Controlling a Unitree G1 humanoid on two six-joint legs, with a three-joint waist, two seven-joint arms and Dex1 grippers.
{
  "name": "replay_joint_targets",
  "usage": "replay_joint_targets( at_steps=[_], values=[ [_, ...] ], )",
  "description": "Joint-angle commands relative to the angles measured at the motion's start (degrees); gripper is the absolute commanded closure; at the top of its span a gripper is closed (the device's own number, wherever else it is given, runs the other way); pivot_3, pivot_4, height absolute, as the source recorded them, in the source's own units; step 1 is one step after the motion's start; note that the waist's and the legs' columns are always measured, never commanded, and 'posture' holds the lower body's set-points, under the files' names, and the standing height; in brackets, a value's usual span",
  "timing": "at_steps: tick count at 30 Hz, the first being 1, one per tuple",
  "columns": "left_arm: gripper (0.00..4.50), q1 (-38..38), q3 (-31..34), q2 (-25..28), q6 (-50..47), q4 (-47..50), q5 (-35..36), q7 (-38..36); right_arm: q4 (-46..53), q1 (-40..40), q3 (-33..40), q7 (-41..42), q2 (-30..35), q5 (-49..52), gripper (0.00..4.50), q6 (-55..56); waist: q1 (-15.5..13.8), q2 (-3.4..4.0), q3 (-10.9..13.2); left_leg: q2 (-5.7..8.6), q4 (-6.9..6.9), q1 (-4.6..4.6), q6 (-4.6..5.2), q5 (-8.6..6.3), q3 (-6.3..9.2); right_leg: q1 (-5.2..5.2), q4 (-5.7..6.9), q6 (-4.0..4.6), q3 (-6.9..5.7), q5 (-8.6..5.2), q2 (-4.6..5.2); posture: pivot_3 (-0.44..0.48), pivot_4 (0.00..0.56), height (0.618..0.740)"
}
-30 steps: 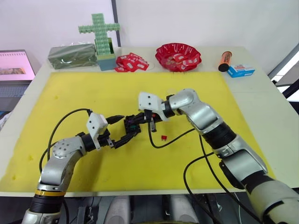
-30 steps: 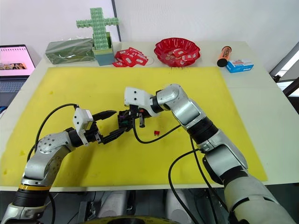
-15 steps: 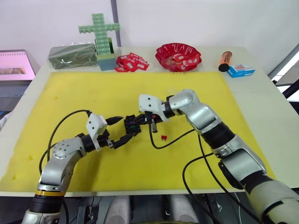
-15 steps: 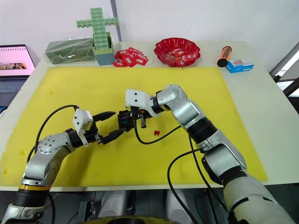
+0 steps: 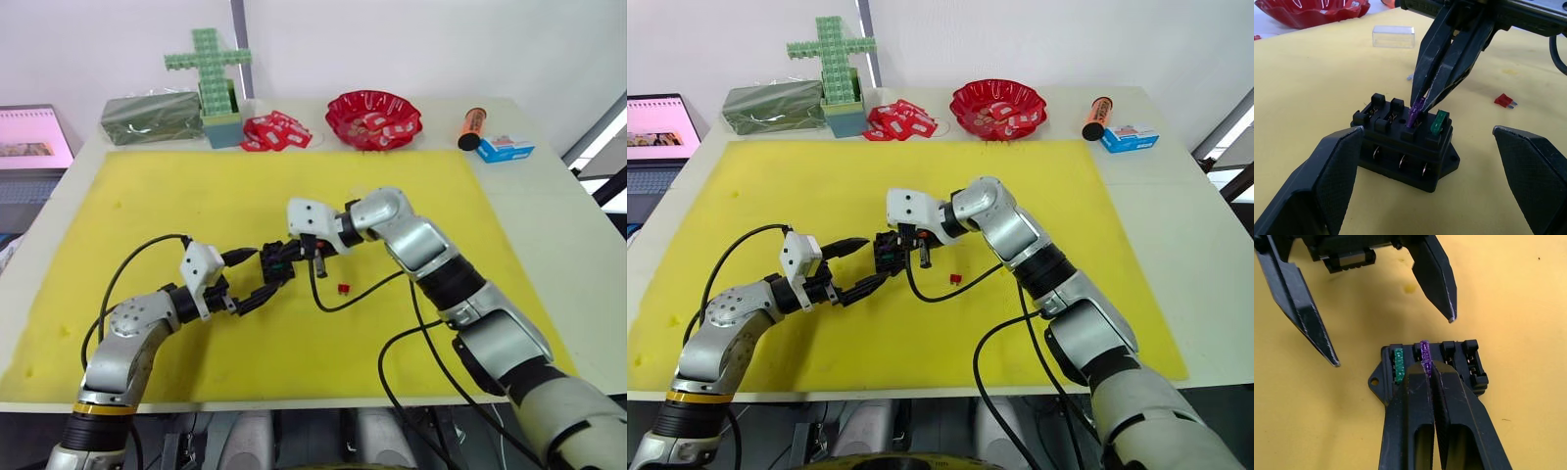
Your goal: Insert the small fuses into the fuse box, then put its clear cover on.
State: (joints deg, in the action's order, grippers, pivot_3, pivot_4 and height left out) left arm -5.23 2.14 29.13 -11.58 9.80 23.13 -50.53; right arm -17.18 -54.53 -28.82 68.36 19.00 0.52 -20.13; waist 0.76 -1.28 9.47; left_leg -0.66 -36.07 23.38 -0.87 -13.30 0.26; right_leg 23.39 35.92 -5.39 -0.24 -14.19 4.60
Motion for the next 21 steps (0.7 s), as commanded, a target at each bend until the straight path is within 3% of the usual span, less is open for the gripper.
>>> replay_joint_targets(
  at_steps=[1, 21],
  values=[
    [0.06, -0.2, 0.5, 0.1, 1.4, 1.6, 0.1, 0.2, -0.6, -1.8, 0.7, 0.3, -0.4, -0.8, 4.50, 1.7, 0.0, 0.00, 0.0, 0.00, 0.00, 0.00, 0.00, 0.00, 0.00, 0.00, 0.00, 0.00, 0.00, 0.00, 0.00, 0.000, 0.150, 0.740],
    [0.06, -0.1, 0.5, 0.4, 1.8, 1.4, -0.1, 0.1, 0.5, -0.9, 0.4, 3.4, -0.1, -0.7, 4.50, 1.0, 0.0, 0.00, 0.0, -0.01, 0.00, -0.01, 0.00, 0.00, 0.01, 0.00, 0.01, 0.01, 0.00, 0.00, 0.00, 0.000, 0.150, 0.740]
  ],
)
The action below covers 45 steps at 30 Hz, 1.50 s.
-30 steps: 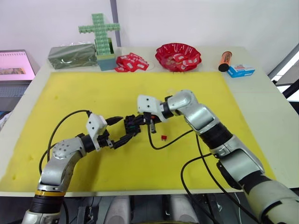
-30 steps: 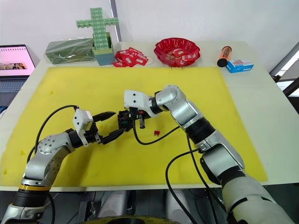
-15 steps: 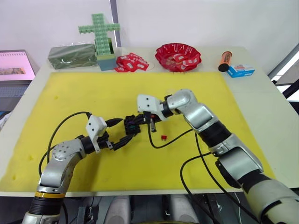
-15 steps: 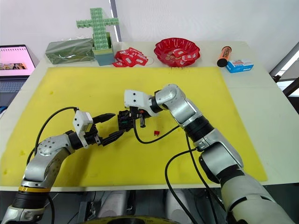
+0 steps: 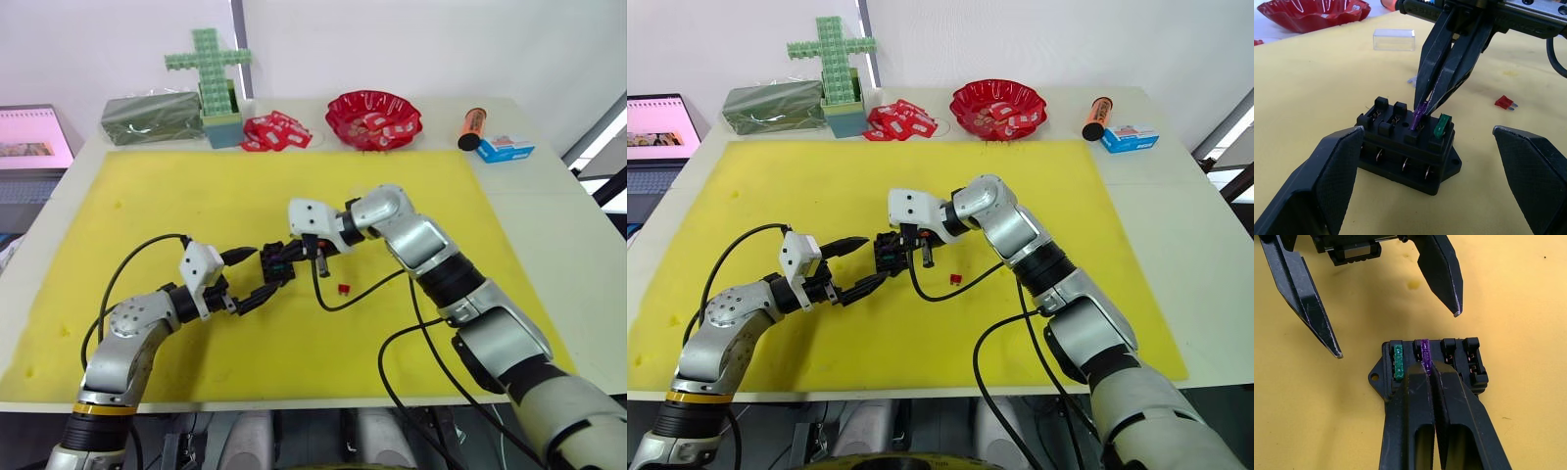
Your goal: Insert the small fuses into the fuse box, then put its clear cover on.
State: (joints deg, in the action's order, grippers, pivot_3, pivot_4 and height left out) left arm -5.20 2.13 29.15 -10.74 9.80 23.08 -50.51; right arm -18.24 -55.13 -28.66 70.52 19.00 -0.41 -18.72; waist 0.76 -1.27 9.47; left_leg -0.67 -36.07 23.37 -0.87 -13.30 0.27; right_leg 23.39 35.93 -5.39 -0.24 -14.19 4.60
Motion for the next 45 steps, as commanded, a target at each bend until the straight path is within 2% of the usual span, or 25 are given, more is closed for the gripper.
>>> replay_joint_targets(
  at_steps=[1, 26, 45],
  values=[
    [0.06, -0.1, 0.4, 0.4, 1.0, 1.4, -0.1, 0.1, 1.6, -0.4, 0.3, 1.2, -0.2, 0.3, 4.50, -0.5, 0.0, 0.00, 0.0, 0.00, 0.00, 0.00, 0.00, 0.00, -0.01, 0.00, 0.00, 0.00, 0.00, 0.00, 0.00, 0.000, 0.150, 0.740],
    [0.06, -0.1, 0.5, 0.6, 2.2, 0.7, -1.0, -0.1, 2.5, -1.8, 2.5, 1.5, -0.8, 1.8, 4.50, -2.9, 0.0, 0.00, 0.0, -0.01, 0.01, 0.00, 0.00, 0.00, 0.00, 0.00, 0.00, 0.01, 0.00, 0.00, 0.00, 0.000, 0.150, 0.740],
    [0.06, -0.4, 0.3, 0.4, 2.1, 0.5, -1.3, -0.2, -0.5, -2.0, 0.4, 0.5, -1.5, -1.6, 4.50, -0.7, 0.0, 0.01, 0.0, 0.00, 0.01, 0.00, 0.00, 0.00, -0.01, 0.01, 0.00, 0.00, 0.00, 0.00, 0.00, 0.000, 0.150, 0.740]
  ],
)
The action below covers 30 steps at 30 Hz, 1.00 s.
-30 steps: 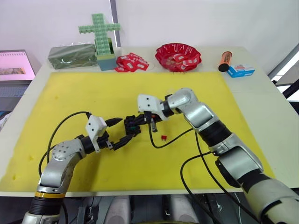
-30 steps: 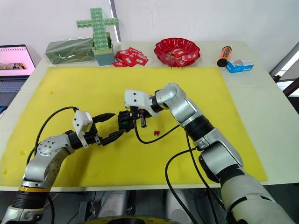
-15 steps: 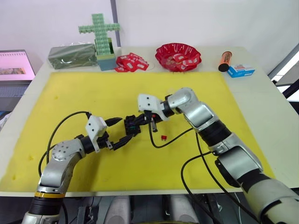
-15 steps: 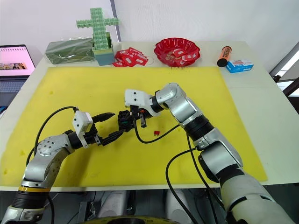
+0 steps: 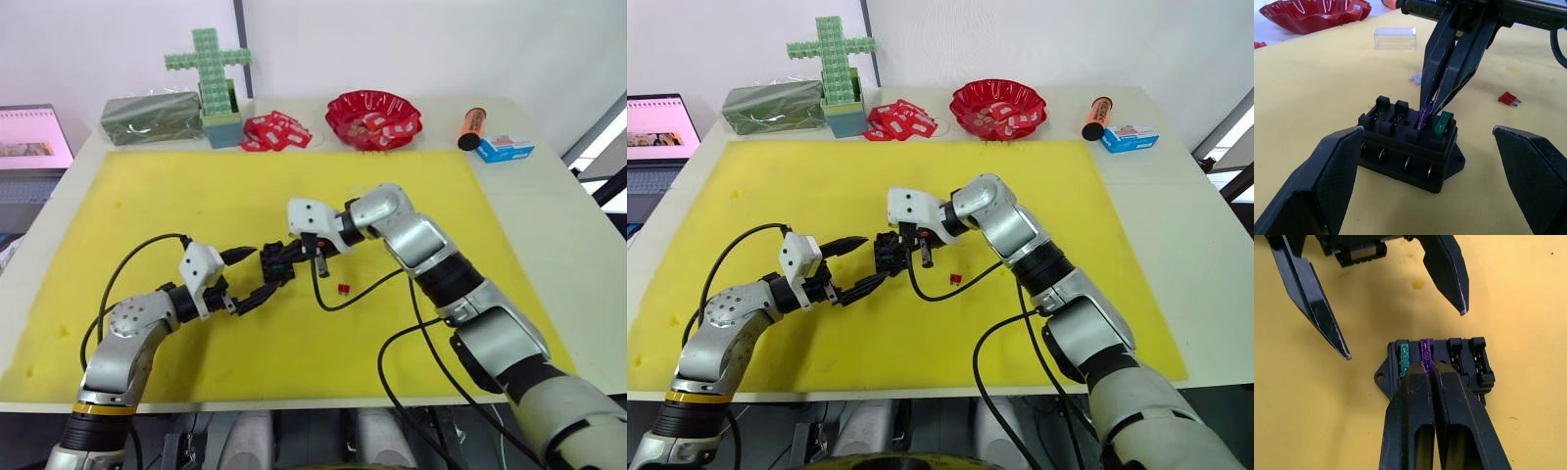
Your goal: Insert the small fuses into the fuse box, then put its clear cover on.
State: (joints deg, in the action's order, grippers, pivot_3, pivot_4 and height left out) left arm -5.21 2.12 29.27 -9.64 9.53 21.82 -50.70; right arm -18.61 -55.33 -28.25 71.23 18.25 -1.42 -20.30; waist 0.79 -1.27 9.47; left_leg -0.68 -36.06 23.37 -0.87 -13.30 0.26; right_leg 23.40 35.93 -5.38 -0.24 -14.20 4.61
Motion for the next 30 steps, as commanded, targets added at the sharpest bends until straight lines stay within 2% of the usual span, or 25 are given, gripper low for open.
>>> replay_joint_targets(
  at_steps=[1, 9, 12, 15, 30],
  values=[
    [0.06, -0.3, 0.3, 0.3, 1.1, 0.7, -0.1, 0.0, -0.3, -1.9, 0.1, -0.2, -0.9, -0.6, 4.50, 0.8, 0.0, 0.00, 0.0, 0.00, 0.00, 0.00, 0.00, 0.00, 0.00, 0.00, 0.00, 0.00, 0.00, 0.00, 0.00, 0.000, 0.150, 0.740],
    [0.06, 0.1, 0.2, 0.3, 1.2, 0.9, -0.2, 0.2, -1.0, -2.5, 0.8, -0.5, -1.4, -0.7, 4.50, 0.5, 0.0, 0.00, 0.0, -0.01, 0.01, -0.01, 0.00, 0.00, 0.00, 0.00, 0.01, 0.00, 0.00, 0.00, 0.00, 0.000, 0.150, 0.740],
    [0.00, 0.0, 0.3, 0.3, 1.4, 0.5, -0.3, 0.2, -1.3, -2.8, 1.1, -0.6, -1.4, -0.6, 3.76, 0.7, 0.0, 0.00, 0.0, -0.01, 0.01, 0.00, 0.00, 0.00, 0.00, 0.01, 0.01, 0.01, 0.00, 0.00, 0.00, 0.000, 0.150, 0.740],
    [0.00, -0.1, 0.5, 0.4, 1.7, 0.0, -0.3, 0.1, -0.9, -3.2, 1.8, -0.1, -1.1, 0.1, 2.75, 0.2, 0.0, 0.01, 0.0, -0.02, 0.01, 0.00, 0.00, 0.00, 0.00, 0.01, 0.00, 0.01, 0.00, -0.01, 0.00, 0.000, 0.150, 0.740],
    [0.00, -0.6, 0.8, 0.9, 2.2, -0.8, 0.2, -0.5, 5.1, -2.4, 6.2, 0.4, 0.1, 5.5, 2.75, -6.9, 0.0, 0.02, 0.0, -0.05, 0.02, 0.00, 0.00, 0.00, 0.01, 0.02, 0.01, 0.02, 0.00, -0.01, 0.02, 0.000, 0.150, 0.740]
  ],
)
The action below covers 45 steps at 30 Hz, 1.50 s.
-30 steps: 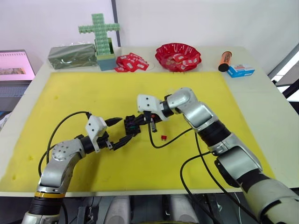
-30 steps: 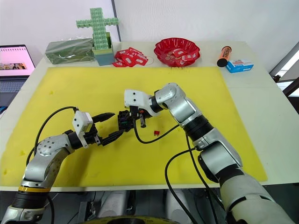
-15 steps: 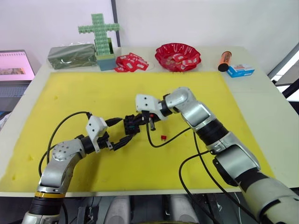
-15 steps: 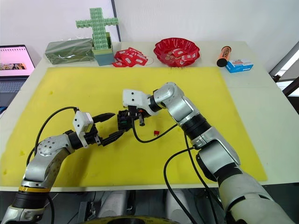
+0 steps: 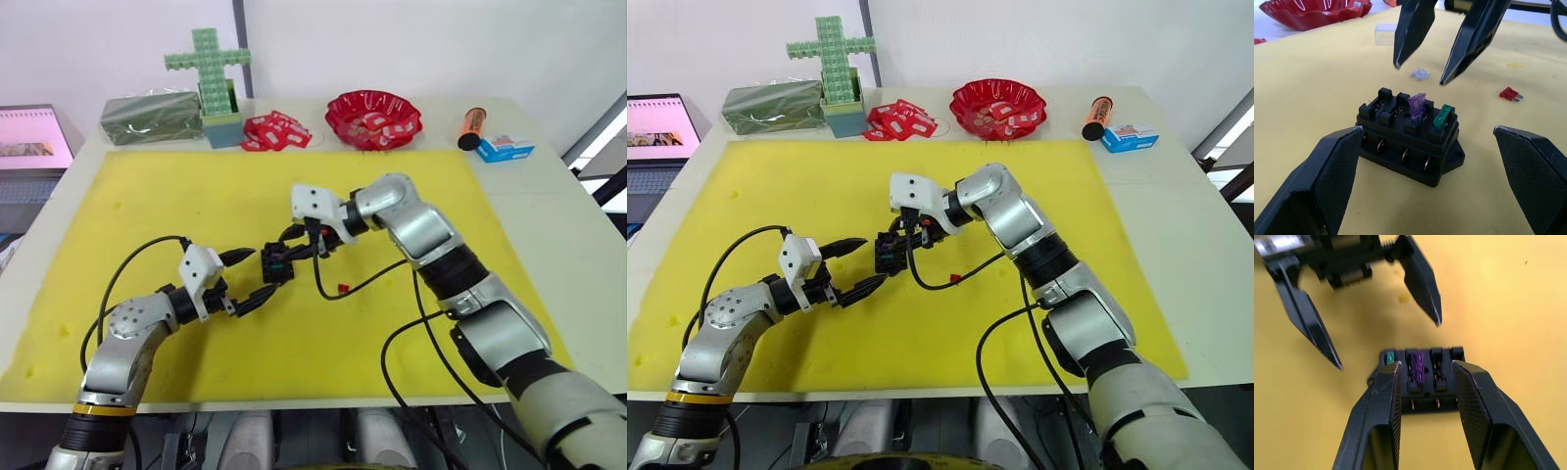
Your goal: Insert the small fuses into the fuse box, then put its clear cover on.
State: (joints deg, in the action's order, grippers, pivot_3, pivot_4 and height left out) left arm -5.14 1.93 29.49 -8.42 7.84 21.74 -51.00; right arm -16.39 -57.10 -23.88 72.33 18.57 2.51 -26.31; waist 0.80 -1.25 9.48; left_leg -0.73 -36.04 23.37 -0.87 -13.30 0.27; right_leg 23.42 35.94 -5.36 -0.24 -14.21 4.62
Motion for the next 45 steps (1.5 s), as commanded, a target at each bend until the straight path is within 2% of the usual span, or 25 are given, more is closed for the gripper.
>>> replay_joint_targets(
  at_steps=[1, 4, 6, 7, 45],
  values=[
    [0.00, -0.7, 1.0, 0.7, 1.0, 0.9, 0.3, -0.2, 3.1, -0.4, 2.1, -1.4, -0.5, 1.6, 2.94, -1.1, 0.0, 0.00, 0.0, 0.00, 0.00, 0.00, 0.00, 0.00, 0.00, 0.00, 0.00, 0.00, 0.00, 0.00, 0.00, 0.000, 0.150, 0.740],
    [0.00, -0.5, 1.0, 0.7, 0.9, 1.3, 0.4, -0.1, 3.8, 0.1, 2.1, -2.5, -0.8, 2.2, 3.59, -1.7, 0.0, 0.00, 0.0, 0.00, 0.00, 0.00, 0.00, 0.00, 0.00, 0.00, 0.00, 0.00, 0.00, 0.00, 0.01, 0.000, 0.150, 0.740],
    [0.00, -0.4, 1.0, 0.7, 0.8, 1.5, 0.4, 0.1, 3.6, 0.8, 1.9, -3.7, -1.4, 2.3, 4.31, -1.7, 0.0, 0.00, 0.0, 0.00, 0.00, 0.00, 0.00, 0.00, 0.00, 0.00, 0.00, 0.00, 0.00, 0.00, 0.01, 0.000, 0.150, 0.740],
    [0.00, -0.4, 1.0, 0.7, 0.8, 1.6, 0.4, 0.2, 3.6, 1.1, 1.8, -4.1, -1.6, 2.3, 4.45, -1.6, 0.0, 0.00, 0.0, 0.00, 0.00, 0.00, 0.00, 0.00, 0.00, 0.00, -0.01, 0.01, 0.00, 0.00, 0.02, 0.000, 0.150, 0.740],
    [0.00, 0.4, 1.2, 1.5, 1.2, 1.7, 0.1, 1.2, 1.7, 5.5, -2.6, -5.9, -1.9, -0.8, 4.45, -0.1, 0.0, 0.00, 0.0, 0.01, -0.01, -0.01, 0.00, 0.00, -0.01, -0.02, 0.00, 0.00, 0.00, 0.00, 0.01, 0.000, 0.150, 0.740]
  ],
)
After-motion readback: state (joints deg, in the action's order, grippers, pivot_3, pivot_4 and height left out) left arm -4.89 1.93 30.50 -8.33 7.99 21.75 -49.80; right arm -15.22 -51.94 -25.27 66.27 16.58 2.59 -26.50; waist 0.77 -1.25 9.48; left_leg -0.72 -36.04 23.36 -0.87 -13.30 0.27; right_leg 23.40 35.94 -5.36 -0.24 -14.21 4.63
